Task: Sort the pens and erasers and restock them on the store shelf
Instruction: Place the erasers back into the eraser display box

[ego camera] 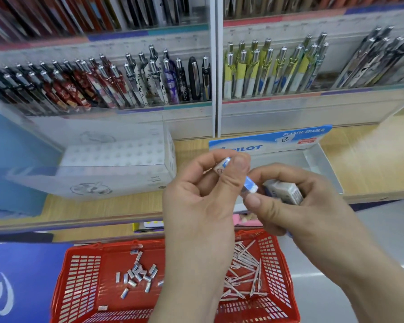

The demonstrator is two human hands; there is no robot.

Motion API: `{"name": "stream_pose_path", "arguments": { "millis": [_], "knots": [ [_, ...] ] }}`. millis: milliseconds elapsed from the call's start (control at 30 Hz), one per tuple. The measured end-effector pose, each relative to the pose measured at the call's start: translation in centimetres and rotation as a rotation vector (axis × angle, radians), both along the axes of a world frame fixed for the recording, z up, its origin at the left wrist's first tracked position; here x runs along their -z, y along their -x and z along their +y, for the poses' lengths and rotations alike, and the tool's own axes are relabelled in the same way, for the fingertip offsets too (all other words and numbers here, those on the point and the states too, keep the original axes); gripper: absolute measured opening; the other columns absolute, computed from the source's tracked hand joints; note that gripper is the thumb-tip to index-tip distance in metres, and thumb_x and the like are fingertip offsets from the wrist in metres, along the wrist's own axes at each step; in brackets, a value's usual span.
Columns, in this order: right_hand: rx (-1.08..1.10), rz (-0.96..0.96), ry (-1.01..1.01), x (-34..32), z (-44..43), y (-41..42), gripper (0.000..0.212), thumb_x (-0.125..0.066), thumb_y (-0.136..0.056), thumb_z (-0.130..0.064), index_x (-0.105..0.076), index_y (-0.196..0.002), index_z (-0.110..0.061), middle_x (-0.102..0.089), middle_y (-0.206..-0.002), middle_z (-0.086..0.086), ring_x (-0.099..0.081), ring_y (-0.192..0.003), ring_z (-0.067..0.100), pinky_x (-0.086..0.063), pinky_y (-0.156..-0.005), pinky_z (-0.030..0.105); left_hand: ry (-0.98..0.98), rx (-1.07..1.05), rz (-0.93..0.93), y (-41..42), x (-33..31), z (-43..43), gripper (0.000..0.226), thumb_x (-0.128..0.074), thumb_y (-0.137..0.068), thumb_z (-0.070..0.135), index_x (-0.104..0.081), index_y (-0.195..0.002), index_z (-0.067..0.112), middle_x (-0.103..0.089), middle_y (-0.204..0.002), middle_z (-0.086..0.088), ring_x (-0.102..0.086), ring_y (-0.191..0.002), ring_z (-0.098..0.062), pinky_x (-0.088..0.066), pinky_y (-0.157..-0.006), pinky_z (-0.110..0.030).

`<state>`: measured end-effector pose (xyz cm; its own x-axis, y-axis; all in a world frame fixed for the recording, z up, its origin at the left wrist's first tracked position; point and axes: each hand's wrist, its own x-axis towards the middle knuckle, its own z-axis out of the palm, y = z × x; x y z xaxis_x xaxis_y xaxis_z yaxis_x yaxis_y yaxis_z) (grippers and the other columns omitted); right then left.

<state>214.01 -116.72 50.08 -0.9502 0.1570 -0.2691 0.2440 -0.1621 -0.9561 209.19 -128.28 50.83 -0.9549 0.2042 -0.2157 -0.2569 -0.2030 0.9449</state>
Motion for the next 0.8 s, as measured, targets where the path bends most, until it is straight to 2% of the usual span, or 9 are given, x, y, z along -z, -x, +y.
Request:
{"name": "stream_pose_path", "arguments": {
  "millis": [133,200,267,400,533,633,733,800],
  "knots": [
    [0.054,-0.048,-0.004,0.1,-0.1,0.1,0.025,-0.063,-0.076,-0.033,-0.070,-0.078,-0.010,-0.058,-0.067,0.015,-0.042,-0.046,0.013,-0.033,-0.043,0.019,-0.129,0.068,-0.110,0.3,0.7,-1.0,0.017,-0.067,-0.081,0.027,-0.074,-0.089,0.014,-0.074,-0.092,-0.010,-0.071,-0.088,-0.021,-0.056,-0.084,-0.035],
    [0.049,-0.084,-0.031,0.3,0.0,0.2,0.026,-0.059,-0.081,-0.032,-0.068,-0.076,-0.008,-0.061,-0.069,0.016,-0.042,-0.047,0.014,-0.032,-0.043,0.019,-0.095,0.139,-0.055,0.4,0.8,-1.7,0.020,-0.066,-0.081,0.020,-0.073,-0.099,0.020,-0.072,-0.096,-0.007,-0.069,-0.087,-0.018,-0.056,-0.084,-0.034],
    [0.051,-0.106,-0.011,0.6,0.1,0.4,0.027,-0.058,-0.083,-0.029,-0.067,-0.075,-0.004,-0.064,-0.070,0.010,-0.044,-0.047,0.014,-0.033,-0.042,0.019,0.003,0.190,0.019,0.7,0.9,-2.3,0.027,-0.072,-0.076,0.014,-0.074,-0.100,0.027,-0.074,-0.092,-0.002,-0.069,-0.084,-0.014,-0.056,-0.079,-0.028],
    [0.123,-0.064,0.188,0.9,0.1,0.7,0.023,-0.069,-0.070,-0.021,-0.071,-0.082,-0.002,-0.058,-0.067,0.013,-0.042,-0.049,0.013,-0.034,-0.040,0.018,0.158,0.148,0.110,0.7,1.0,-2.2,0.021,-0.074,-0.070,0.004,-0.074,-0.085,0.019,-0.075,-0.080,0.003,-0.071,-0.075,-0.010,-0.054,-0.062,-0.019],
    [0.187,-0.049,0.279,1.4,-0.4,1.3,0.016,-0.075,-0.059,-0.019,-0.072,-0.074,-0.012,-0.052,-0.068,0.014,-0.043,-0.055,0.014,-0.036,-0.040,0.018,0.233,0.084,0.123,0.2,1.7,-1.5,0.021,-0.078,-0.065,0.014,-0.070,-0.082,0.021,-0.074,-0.076,0.004,-0.071,-0.070,-0.008,-0.053,-0.061,-0.015],
    [0.178,-0.042,0.205,1.5,-0.6,1.7,0.017,-0.076,-0.058,-0.023,-0.069,-0.072,-0.016,-0.055,-0.067,0.006,-0.048,-0.058,0.013,-0.039,-0.042,0.019,0.220,0.090,0.082,0.2,2.0,-1.7,0.021,-0.073,-0.066,0.028,-0.074,-0.087,0.024,-0.075,-0.079,0.004,-0.072,-0.075,-0.012,-0.056,-0.068,-0.021],
    [0.151,-0.041,0.055,1.4,-0.3,1.9,0.017,-0.078,-0.063,-0.023,-0.068,-0.075,-0.016,-0.059,-0.068,0.002,-0.049,-0.059,0.013,-0.041,-0.046,0.021,0.301,0.114,0.117,0.5,2.2,-2.1,0.013,-0.069,-0.070,0.032,-0.076,-0.082,0.034,-0.074,-0.078,0.010,-0.069,-0.074,-0.003,-0.053,-0.067,-0.016],
    [0.110,-0.039,-0.099,1.3,0.0,2.0,0.014,-0.080,-0.069,-0.016,-0.068,-0.076,-0.016,-0.059,-0.066,-0.003,-0.046,-0.056,0.011,-0.040,-0.047,0.022,0.329,0.118,0.111,0.8,2.3,-2.3,0.012,-0.068,-0.075,0.030,-0.075,-0.082,0.036,-0.073,-0.077,0.009,-0.069,-0.071,-0.004,-0.054,-0.067,-0.020]
  ]
}}
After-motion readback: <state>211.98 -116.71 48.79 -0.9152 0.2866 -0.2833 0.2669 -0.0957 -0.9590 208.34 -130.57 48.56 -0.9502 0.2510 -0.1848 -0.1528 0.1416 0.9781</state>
